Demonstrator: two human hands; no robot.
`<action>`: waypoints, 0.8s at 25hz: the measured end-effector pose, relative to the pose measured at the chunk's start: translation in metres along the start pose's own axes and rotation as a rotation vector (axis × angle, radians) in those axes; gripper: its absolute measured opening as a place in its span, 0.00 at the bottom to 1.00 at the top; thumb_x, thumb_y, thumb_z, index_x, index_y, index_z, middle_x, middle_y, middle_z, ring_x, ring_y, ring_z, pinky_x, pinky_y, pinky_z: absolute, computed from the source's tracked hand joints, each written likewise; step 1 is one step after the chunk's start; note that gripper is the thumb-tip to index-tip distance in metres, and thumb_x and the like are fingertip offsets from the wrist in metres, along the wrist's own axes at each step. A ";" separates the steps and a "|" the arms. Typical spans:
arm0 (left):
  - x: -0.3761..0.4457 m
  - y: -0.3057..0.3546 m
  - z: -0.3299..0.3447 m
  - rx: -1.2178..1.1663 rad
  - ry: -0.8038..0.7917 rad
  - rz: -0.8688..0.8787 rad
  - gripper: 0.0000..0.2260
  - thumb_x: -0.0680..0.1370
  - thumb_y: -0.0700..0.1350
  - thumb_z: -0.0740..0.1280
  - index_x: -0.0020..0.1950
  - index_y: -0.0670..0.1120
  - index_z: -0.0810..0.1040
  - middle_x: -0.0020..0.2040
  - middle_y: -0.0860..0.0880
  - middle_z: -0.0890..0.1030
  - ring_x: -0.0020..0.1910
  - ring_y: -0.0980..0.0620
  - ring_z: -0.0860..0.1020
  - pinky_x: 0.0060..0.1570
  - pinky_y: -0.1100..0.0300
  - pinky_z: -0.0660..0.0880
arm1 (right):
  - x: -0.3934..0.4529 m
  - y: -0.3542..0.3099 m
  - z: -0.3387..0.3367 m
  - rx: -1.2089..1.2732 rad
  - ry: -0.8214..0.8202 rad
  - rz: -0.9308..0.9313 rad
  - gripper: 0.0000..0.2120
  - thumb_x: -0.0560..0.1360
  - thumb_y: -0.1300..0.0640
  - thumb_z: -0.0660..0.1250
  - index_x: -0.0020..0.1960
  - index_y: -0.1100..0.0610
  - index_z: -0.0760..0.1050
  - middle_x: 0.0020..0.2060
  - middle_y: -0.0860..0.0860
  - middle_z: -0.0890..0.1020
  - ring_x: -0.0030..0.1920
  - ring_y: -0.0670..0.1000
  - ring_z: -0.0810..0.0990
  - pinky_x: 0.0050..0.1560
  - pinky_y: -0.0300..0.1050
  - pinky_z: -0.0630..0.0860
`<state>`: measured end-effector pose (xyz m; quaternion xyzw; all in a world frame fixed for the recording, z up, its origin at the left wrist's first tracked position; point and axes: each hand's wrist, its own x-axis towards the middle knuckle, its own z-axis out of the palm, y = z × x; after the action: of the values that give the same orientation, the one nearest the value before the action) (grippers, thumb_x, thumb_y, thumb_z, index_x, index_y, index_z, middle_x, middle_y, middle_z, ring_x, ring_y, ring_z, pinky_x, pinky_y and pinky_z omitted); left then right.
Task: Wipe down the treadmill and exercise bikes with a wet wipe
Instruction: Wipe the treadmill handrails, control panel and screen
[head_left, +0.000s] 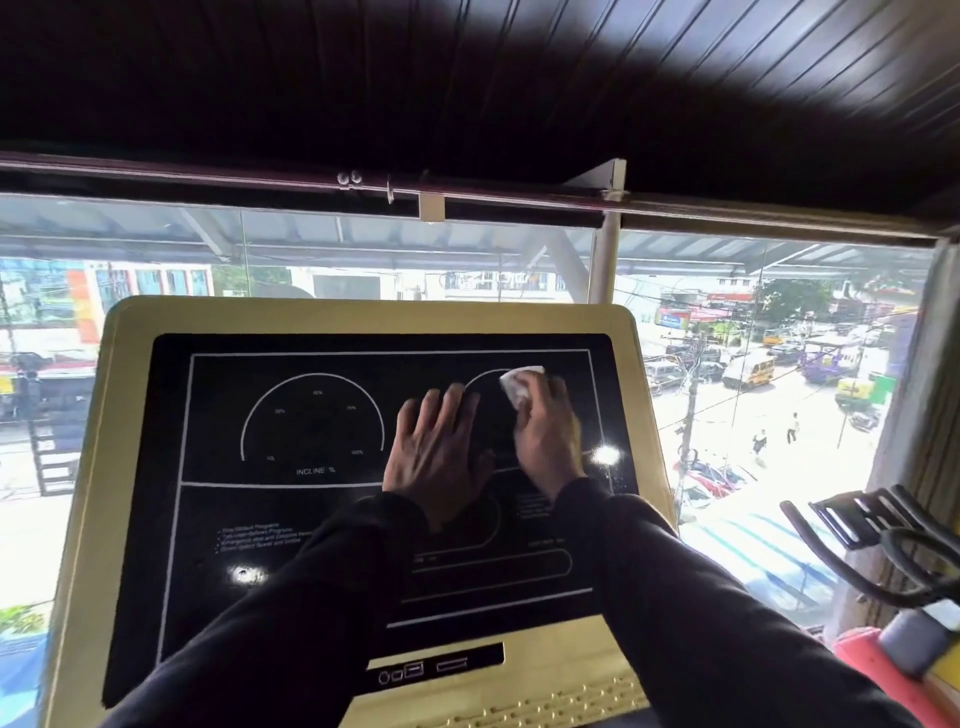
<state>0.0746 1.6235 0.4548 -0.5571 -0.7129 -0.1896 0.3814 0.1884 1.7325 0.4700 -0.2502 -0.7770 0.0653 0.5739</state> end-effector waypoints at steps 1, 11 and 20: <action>0.011 -0.003 -0.003 -0.012 0.013 -0.010 0.31 0.74 0.58 0.61 0.72 0.42 0.69 0.71 0.42 0.69 0.68 0.39 0.69 0.69 0.41 0.62 | -0.001 -0.004 0.004 0.003 -0.052 -0.131 0.11 0.78 0.63 0.62 0.59 0.56 0.76 0.50 0.55 0.76 0.46 0.57 0.78 0.44 0.50 0.77; 0.037 -0.011 0.003 0.031 0.025 -0.032 0.37 0.72 0.63 0.58 0.75 0.42 0.66 0.76 0.41 0.64 0.74 0.38 0.63 0.73 0.40 0.53 | 0.045 -0.001 0.006 -0.021 -0.074 -0.296 0.13 0.78 0.65 0.62 0.60 0.54 0.75 0.51 0.54 0.76 0.43 0.53 0.81 0.40 0.42 0.78; 0.062 0.008 0.014 0.053 0.035 -0.022 0.36 0.75 0.62 0.55 0.78 0.43 0.59 0.79 0.43 0.58 0.78 0.40 0.54 0.75 0.38 0.45 | 0.101 0.022 -0.015 -0.112 -0.085 -0.045 0.14 0.81 0.63 0.58 0.64 0.54 0.72 0.56 0.54 0.73 0.41 0.49 0.76 0.34 0.36 0.72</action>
<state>0.0716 1.6765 0.4915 -0.5355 -0.7170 -0.1847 0.4062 0.1874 1.7952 0.5536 -0.2614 -0.8087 0.0197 0.5266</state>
